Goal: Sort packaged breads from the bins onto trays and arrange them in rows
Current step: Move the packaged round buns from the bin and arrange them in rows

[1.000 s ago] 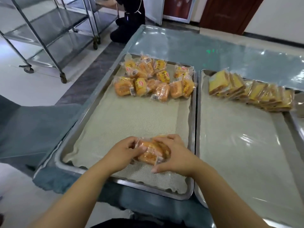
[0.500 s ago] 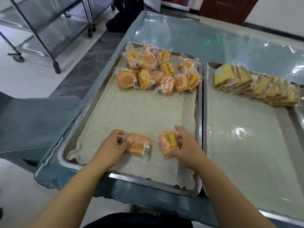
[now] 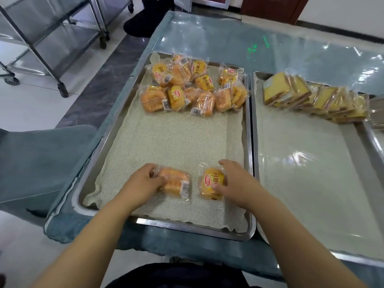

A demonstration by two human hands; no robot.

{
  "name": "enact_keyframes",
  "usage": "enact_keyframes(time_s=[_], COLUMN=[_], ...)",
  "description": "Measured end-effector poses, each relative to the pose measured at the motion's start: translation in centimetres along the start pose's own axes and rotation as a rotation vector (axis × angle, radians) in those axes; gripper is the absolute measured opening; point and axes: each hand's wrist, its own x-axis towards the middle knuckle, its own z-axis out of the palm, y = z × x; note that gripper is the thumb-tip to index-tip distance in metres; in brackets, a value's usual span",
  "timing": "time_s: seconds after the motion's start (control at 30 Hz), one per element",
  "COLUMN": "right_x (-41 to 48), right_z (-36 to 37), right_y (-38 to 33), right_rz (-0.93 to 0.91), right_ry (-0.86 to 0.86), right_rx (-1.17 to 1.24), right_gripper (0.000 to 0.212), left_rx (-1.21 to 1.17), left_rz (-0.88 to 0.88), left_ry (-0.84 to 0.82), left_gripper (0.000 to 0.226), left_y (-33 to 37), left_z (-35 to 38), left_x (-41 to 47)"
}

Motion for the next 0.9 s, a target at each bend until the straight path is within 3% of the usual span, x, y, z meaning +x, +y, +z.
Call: enact_keyframes(time_s=[0.07,0.13,0.23,0.37,0.5,0.63,0.77,0.9], right_x=[0.0,-0.1,-0.6,-1.2,-1.9,-2.7,-2.9,-3.0], right_z=[0.2,0.1,-0.2,0.0,0.8,1.5,2.0,2.1], right_y=[-0.1,-0.2,-0.3,0.5,1.1,0.7,0.6,0.9], right_rz=[0.025,0.077,0.136,0.162,0.186,0.203,0.193,0.202], right_ry=[-0.014,0.023,0.084,0.079,0.11,0.344,0.301,0.269], right_rx=[0.016,0.019,0.033,0.091,0.185,0.388,0.357,0.478], right_gripper=[0.067,0.062,0.042,0.033,0.029,0.022,0.019,0.017], left_rx=[-0.102,-0.17,-0.11,-0.095,-0.23,0.003,0.17,0.242], left_rz=[0.013,0.085,0.247,0.466,0.559,0.604,0.515,0.42], left_ry=[-0.025,-0.024,-0.007,-0.045,-0.028,0.157,0.006,-0.033], left_gripper=[0.018,0.027,0.036,0.039,0.025,0.031,0.063,0.049], left_y=[0.3,0.6,0.9,0.1,-0.6,-0.8,-2.4,-2.7], left_z=[-0.3,-0.6,-0.8,-0.9,-1.5,-1.4,-1.5,-2.0], left_x=[-0.2,-0.5,-1.1,-2.4,-3.5,-3.3,-2.9,-3.2])
